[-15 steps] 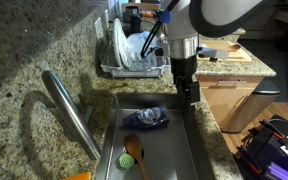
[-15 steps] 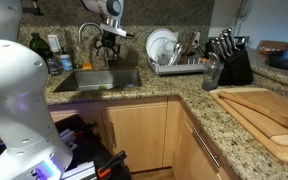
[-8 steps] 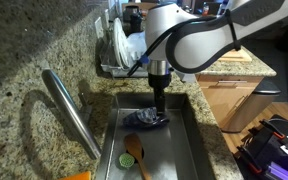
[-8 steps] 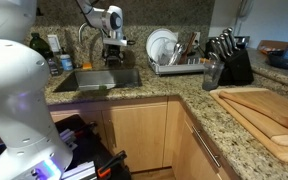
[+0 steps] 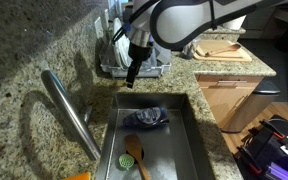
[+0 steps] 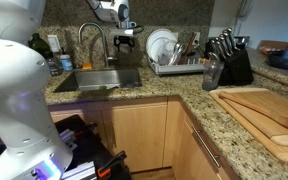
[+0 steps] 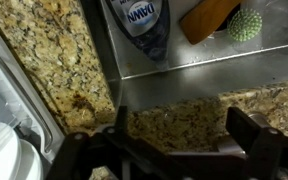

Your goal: Open the tap and put the wooden spoon in the cup

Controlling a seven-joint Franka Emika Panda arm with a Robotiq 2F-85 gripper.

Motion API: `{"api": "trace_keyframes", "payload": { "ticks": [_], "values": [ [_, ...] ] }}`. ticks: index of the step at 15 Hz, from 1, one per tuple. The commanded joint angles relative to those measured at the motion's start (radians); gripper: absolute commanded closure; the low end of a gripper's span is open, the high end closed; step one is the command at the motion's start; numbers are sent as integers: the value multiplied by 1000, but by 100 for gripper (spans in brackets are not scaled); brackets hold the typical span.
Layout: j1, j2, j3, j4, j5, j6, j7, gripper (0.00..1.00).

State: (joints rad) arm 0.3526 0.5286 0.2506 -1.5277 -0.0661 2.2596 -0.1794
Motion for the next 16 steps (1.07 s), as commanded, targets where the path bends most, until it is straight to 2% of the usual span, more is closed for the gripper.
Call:
{"api": "trace_keyframes", "payload": {
  "ticks": [1,4,6,9,10,13,16],
  "values": [
    [11,25,4,22,-8,-2,9,0],
    [54,105,3,112,-33,38,25,0],
    [94,157,-24,181,-79,114,65,0],
    [143,236,-78,286,-117,231,195,0],
    [116,172,-45,193,-93,199,140,0],
    [123,190,-50,211,-95,208,151,0],
    [60,244,59,277,34,143,35,0]
  ]
}}
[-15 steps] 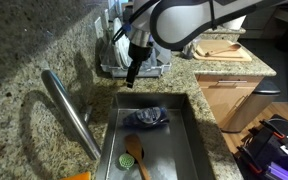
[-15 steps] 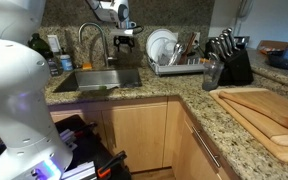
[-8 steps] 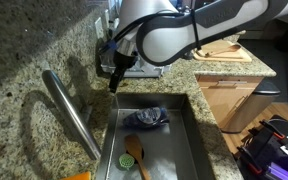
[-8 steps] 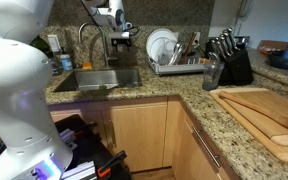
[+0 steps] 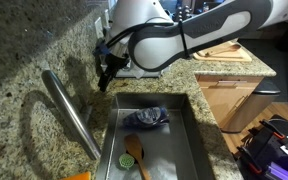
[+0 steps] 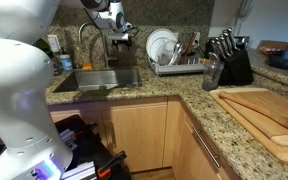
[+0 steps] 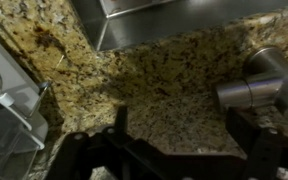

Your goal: Open the tap and put the wooden spoon in the cup

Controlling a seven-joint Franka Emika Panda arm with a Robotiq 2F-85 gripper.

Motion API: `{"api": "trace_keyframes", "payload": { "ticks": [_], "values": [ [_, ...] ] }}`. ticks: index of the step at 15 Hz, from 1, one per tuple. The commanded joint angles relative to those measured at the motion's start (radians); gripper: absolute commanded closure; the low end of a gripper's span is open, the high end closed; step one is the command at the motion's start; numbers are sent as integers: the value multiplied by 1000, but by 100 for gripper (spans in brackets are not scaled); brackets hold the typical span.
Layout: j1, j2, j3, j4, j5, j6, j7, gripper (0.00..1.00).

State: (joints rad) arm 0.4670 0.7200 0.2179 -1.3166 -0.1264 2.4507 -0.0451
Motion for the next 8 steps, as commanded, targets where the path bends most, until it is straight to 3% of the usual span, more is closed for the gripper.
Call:
{"api": "trace_keyframes", "payload": {
  "ticks": [1,3,4,8],
  "values": [
    [-72,75,130,91,144,-51,-143,0],
    [-67,125,162,161,201,-64,-176,0],
    [-54,60,120,65,164,-24,-131,0],
    [-46,82,122,85,166,-8,-125,0]
  ]
}}
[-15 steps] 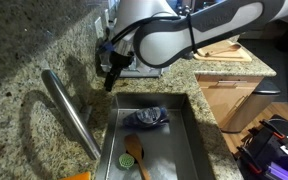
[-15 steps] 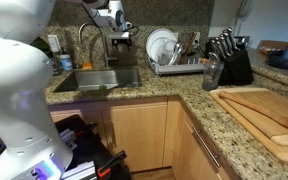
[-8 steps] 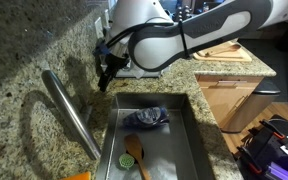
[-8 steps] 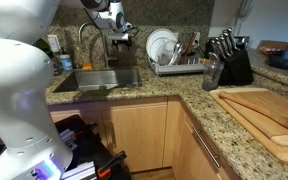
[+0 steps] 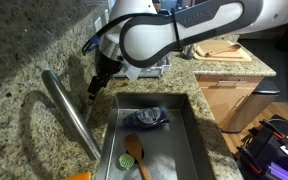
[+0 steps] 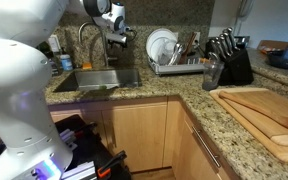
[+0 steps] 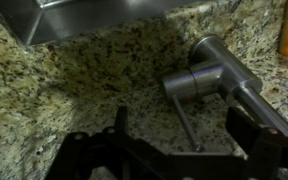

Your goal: Open the tap and put the wooden spoon in the cup

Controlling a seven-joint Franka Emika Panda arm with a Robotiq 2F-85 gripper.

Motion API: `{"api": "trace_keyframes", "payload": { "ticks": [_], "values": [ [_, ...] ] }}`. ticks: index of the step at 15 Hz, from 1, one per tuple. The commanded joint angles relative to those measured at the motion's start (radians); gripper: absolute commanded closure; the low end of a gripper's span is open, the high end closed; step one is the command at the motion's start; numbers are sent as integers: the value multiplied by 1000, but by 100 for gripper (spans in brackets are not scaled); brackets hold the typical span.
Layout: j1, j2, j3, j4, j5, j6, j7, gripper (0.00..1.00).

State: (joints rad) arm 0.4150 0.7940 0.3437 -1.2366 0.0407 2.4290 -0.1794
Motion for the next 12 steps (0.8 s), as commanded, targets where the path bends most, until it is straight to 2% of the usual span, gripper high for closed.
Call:
{"api": "trace_keyframes", "payload": {
  "ticks": [1,5,6,9,10,12],
  "values": [
    [11,21,-3,15,4,30,23,0],
    [75,78,-80,83,-47,144,118,0],
    [39,29,-37,20,-22,98,73,0],
    [47,39,-43,25,-26,109,82,0],
    [37,46,-24,26,-8,107,71,0],
    [53,88,-35,67,-3,134,103,0]
  ]
}}
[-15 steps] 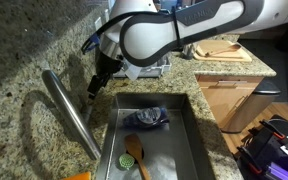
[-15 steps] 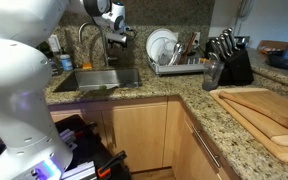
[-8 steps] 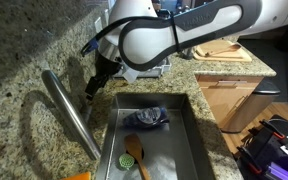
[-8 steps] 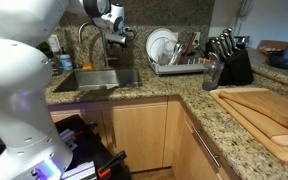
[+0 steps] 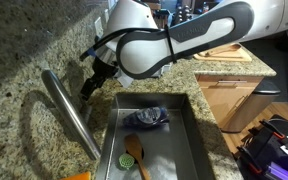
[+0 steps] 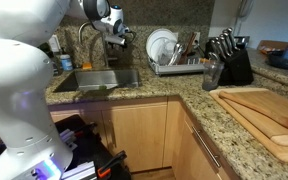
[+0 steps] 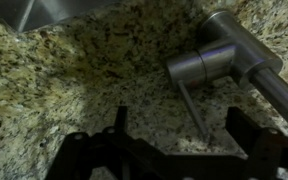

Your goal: Open the tap and put the wooden spoon in the cup

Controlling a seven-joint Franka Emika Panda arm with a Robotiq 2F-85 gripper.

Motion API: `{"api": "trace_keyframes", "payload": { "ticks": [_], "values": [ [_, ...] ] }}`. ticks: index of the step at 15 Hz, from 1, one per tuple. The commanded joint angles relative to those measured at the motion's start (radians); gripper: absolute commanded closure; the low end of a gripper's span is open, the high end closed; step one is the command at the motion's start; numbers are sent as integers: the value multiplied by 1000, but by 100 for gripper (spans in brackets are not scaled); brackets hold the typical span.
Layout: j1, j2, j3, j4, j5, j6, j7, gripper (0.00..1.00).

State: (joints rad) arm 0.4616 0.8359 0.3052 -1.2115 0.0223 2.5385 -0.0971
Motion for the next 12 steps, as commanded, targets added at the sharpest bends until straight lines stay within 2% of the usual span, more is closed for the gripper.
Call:
{"api": "trace_keyframes", "payload": {
  "ticks": [1,3,4,7,9,12],
  "values": [
    [13,74,2,76,21,32,33,0],
    [40,100,-34,106,-6,56,75,0],
    [12,52,-5,39,3,36,44,0],
    [40,78,-37,65,-13,79,70,0],
    [77,90,-85,83,-51,122,112,0],
    [143,84,-204,65,-159,166,179,0]
  ]
}}
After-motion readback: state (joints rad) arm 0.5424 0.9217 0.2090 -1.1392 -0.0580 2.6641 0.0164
